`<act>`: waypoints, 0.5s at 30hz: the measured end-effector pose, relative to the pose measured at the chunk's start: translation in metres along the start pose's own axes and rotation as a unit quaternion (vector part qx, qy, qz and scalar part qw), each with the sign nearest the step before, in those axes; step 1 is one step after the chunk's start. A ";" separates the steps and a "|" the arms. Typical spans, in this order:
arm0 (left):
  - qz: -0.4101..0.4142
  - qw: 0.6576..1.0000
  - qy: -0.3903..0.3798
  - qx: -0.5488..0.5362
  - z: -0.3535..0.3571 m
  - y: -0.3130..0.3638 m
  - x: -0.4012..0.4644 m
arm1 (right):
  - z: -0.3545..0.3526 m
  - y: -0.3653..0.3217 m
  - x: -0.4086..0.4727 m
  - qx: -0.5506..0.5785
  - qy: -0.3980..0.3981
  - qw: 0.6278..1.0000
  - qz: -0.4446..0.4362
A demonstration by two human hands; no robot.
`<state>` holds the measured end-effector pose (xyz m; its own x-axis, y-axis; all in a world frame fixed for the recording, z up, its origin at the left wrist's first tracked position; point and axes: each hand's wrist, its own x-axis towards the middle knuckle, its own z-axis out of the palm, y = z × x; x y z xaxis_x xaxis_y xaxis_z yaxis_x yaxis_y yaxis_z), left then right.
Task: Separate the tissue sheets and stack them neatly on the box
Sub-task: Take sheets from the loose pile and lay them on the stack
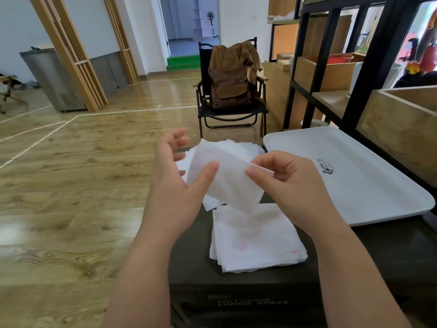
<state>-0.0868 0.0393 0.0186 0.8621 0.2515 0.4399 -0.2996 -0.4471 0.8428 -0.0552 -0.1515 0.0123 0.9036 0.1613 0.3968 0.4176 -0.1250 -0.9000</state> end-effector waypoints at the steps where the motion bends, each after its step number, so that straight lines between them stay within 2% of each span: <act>1: 0.018 0.999 -0.010 0.030 0.000 0.000 -0.001 | -0.001 0.000 0.000 -0.038 0.012 0.999 -0.022; 3: 0.030 0.998 -0.039 0.050 0.000 -0.001 -0.002 | -0.004 -0.002 0.001 -0.102 0.027 0.992 -0.063; 5: 0.038 0.996 -0.053 0.063 0.000 -0.002 -0.003 | -0.007 -0.004 0.001 -0.114 0.035 0.989 -0.085; 11: 0.021 0.993 -0.096 0.070 0.001 -0.003 -0.003 | -0.015 -0.005 0.000 -0.106 0.013 0.990 -0.094; 15: 0.017 0.995 -0.072 0.062 0.003 -0.003 -0.005 | -0.018 -0.008 -0.003 -0.047 0.013 0.997 -0.063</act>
<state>-0.0892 0.0367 0.0133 0.9044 0.1129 0.4115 -0.2847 -0.5587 0.7790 -0.0590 -0.1682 0.0214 0.8448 0.1555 0.5120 0.5344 -0.1960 -0.8222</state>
